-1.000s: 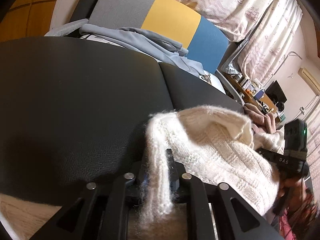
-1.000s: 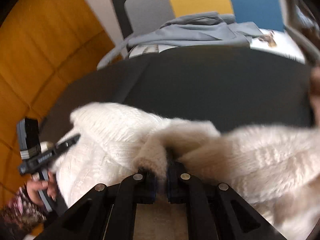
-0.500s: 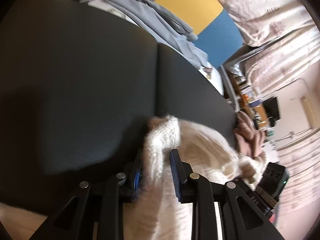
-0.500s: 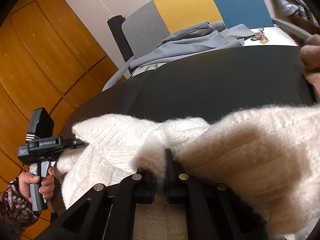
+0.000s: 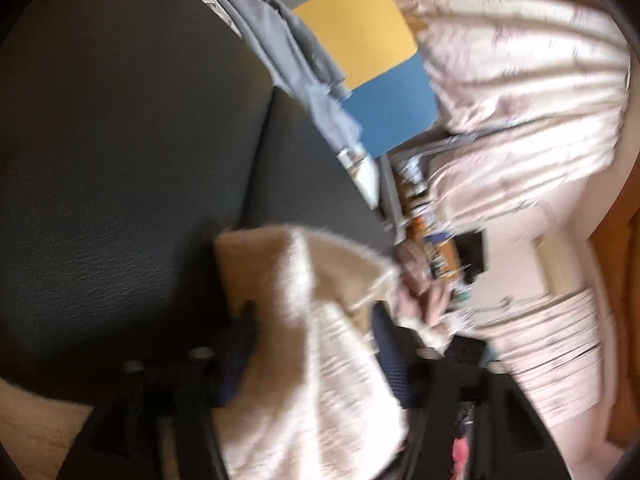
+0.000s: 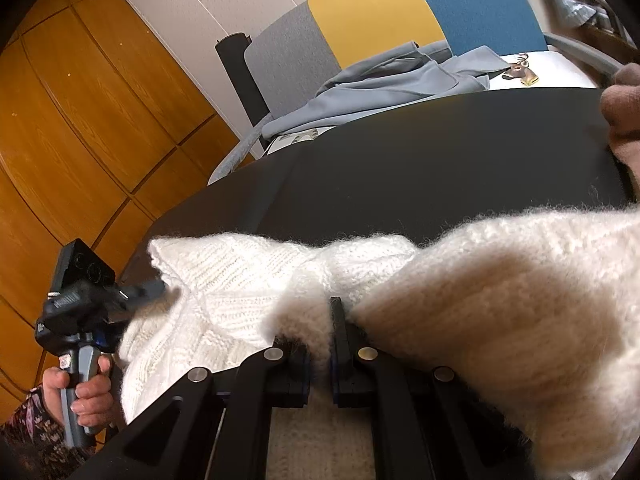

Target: Fold clothes

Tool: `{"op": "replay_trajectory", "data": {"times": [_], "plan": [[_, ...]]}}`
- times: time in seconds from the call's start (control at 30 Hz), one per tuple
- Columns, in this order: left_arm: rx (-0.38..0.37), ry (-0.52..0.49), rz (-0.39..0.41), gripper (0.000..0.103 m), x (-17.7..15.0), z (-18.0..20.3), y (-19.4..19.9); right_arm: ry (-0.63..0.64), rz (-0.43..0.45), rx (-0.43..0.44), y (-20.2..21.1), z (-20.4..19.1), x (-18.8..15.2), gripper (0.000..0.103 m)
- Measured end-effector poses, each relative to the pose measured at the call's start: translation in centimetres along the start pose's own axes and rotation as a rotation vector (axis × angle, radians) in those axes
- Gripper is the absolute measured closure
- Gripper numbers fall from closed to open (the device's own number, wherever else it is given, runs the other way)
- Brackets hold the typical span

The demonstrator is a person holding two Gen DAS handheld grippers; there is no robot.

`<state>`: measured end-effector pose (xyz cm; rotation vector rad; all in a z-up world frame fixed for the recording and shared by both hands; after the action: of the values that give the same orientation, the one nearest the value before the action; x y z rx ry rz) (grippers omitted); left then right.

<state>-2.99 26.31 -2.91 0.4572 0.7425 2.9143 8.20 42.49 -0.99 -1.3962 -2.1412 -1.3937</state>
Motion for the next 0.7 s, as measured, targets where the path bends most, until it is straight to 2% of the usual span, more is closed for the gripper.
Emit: {"op": "replay_trajectory", "data": {"times": [0.03,0.1,0.13,0.17,0.2,0.27,0.37,0.5,0.7], "plan": [[0.006,0.001,0.004,0.027,0.2,0.2,-0.2,0.001,0.000,-0.002,0.0,0.0,0.0,0.097],[0.163,-0.088,-0.054,0.030,-0.1,0.4,-2.0,0.003,-0.002,-0.007,-0.1,-0.1,0.1,0.097],[0.257,-0.149,-0.079,0.038,-0.4,0.3,-2.8,0.005,-0.003,-0.010,-0.2,-0.1,0.1,0.097],[0.355,-0.225,-0.080,0.055,-0.7,0.5,-3.5,0.008,-0.002,-0.016,-0.2,-0.2,0.1,0.097],[0.439,-0.291,-0.077,0.066,-0.9,0.7,-3.9,0.012,-0.002,-0.022,-0.2,-0.2,0.1,0.097],[0.502,-0.365,-0.031,0.078,-1.2,1.3,-3.8,0.020,-0.001,-0.036,-0.2,-0.3,0.2,0.097],[0.510,-0.383,0.036,0.088,-1.8,2.2,-2.6,0.017,-0.001,-0.054,-0.2,-0.3,0.2,0.097],[0.440,-0.410,0.157,0.090,-1.5,4.5,0.7,-0.048,-0.004,-0.065,0.3,-0.7,0.3,0.096],[0.323,-0.441,0.272,0.090,0.3,8.3,5.1,-0.190,0.007,0.105,1.5,-4.5,0.3,0.096]]}}
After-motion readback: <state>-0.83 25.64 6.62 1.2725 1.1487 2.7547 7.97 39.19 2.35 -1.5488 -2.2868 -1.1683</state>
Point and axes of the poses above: each gripper's, at about its wrist camera, not at the fingertips, and y roughly against the way its jaws point, z to its right, x to its top, the point moved 8 cm from there along -y, roughly the way its jaws point, and after that the axes turned 2 degrees about x, right-handed, at the moved point
